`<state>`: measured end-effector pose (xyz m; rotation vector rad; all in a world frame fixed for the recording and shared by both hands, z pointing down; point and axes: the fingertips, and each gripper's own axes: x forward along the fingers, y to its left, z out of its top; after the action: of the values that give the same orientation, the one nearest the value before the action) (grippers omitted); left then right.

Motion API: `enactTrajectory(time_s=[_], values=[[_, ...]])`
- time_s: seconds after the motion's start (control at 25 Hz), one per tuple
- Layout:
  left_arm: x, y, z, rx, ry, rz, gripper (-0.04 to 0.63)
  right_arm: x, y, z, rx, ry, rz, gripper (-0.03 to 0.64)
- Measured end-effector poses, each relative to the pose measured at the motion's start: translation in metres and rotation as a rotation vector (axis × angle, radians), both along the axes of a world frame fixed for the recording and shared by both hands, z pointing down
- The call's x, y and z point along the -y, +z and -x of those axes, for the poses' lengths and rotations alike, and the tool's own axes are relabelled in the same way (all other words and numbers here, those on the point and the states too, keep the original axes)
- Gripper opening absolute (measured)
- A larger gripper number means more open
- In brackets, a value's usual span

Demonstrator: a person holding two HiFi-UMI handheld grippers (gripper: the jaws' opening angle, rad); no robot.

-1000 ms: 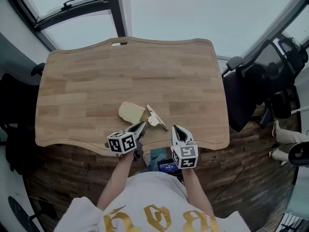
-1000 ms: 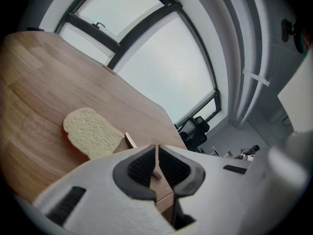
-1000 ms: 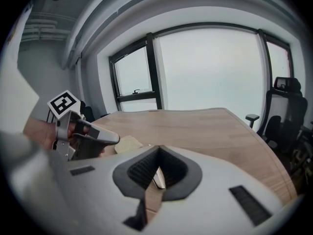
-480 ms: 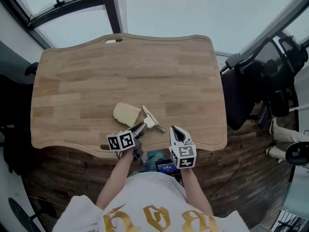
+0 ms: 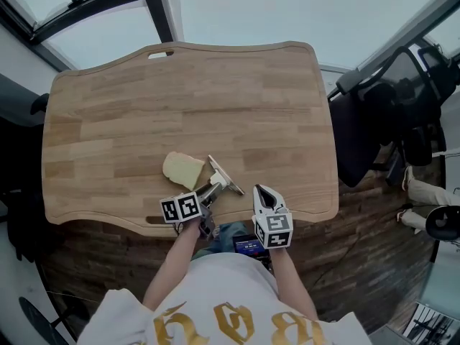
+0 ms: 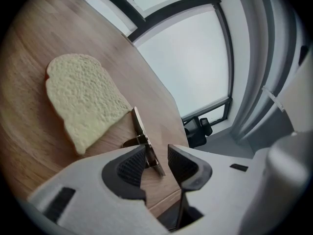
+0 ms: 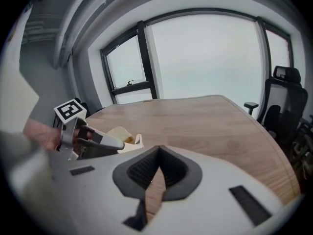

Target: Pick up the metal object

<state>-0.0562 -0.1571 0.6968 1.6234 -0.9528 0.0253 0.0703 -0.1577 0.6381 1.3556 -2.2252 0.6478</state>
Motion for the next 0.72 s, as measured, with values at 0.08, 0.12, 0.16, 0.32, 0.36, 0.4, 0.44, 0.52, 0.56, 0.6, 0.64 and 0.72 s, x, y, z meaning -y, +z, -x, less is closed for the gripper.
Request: enactTrajectory(time_s=[0.08, 0.12, 0.16, 0.32, 0.36, 0.4, 0.44, 0.52, 0.56, 0.6, 0.64, 0.72], values=[[0.002, 0.002, 0.000, 0.012, 0.000, 0.007, 0.141, 0.002, 0.001, 0.000, 0.002, 0.000, 0.005, 0.011], [0.003, 0.003, 0.000, 0.011, -0.002, 0.012, 0.141, 0.003, 0.001, 0.000, 0.003, 0.000, 0.005, 0.012], [0.004, 0.004, -0.001, 0.006, -0.005, 0.017, 0.141, 0.004, 0.002, 0.000, 0.004, 0.000, 0.006, 0.012], [0.007, 0.009, -0.003, -0.014, -0.018, 0.041, 0.141, 0.009, 0.004, -0.005, 0.005, 0.010, 0.010, 0.012], [0.008, 0.010, -0.003, -0.020, -0.023, 0.048, 0.141, 0.009, 0.005, -0.006, 0.004, 0.012, 0.012, 0.012], [0.008, 0.011, -0.003, -0.027, -0.029, 0.054, 0.140, 0.010, 0.005, -0.007, 0.004, 0.015, 0.013, 0.012], [0.008, 0.012, -0.002, -0.031, -0.036, 0.061, 0.140, 0.011, 0.006, -0.007, 0.004, 0.016, 0.016, 0.012], [0.008, 0.015, 0.000, -0.034, -0.055, 0.078, 0.118, 0.012, 0.007, -0.009, 0.006, 0.018, 0.020, 0.011], [0.009, 0.016, 0.000, -0.039, -0.066, 0.089, 0.098, 0.013, 0.008, -0.009, 0.008, 0.019, 0.022, 0.012], [0.009, 0.017, 0.000, -0.050, -0.078, 0.101, 0.094, 0.013, 0.009, -0.010, 0.008, 0.021, 0.025, 0.012], [0.010, 0.017, -0.001, -0.068, -0.088, 0.113, 0.085, 0.013, 0.011, -0.012, 0.007, 0.022, 0.029, 0.012], [0.012, 0.017, -0.006, -0.099, -0.095, 0.132, 0.070, 0.013, 0.012, -0.014, 0.005, 0.027, 0.035, 0.012]])
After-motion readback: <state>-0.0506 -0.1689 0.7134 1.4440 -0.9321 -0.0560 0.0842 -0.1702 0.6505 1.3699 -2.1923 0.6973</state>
